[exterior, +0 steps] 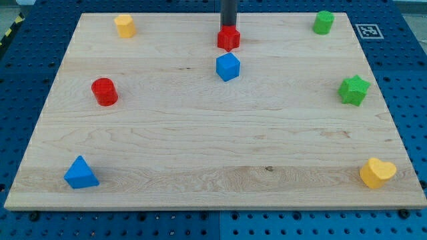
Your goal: Place the red star below the blue cube
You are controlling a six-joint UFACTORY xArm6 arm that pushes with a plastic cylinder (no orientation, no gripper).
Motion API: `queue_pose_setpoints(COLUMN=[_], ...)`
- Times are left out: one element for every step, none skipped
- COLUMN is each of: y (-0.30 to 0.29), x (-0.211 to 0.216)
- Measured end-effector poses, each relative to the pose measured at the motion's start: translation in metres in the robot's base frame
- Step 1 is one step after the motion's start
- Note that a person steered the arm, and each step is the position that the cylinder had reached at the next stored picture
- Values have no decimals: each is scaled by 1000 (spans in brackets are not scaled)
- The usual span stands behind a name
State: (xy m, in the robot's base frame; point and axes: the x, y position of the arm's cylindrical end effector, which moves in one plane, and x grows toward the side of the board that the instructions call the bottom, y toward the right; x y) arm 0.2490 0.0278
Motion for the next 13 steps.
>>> queue_pose_setpoints(y=[6, 5, -30, -21, -15, -12, -5, 20, 38, 39, 46, 54, 60], x=[4, 4, -8, 7, 28, 38, 44, 57, 65, 69, 78, 93, 107])
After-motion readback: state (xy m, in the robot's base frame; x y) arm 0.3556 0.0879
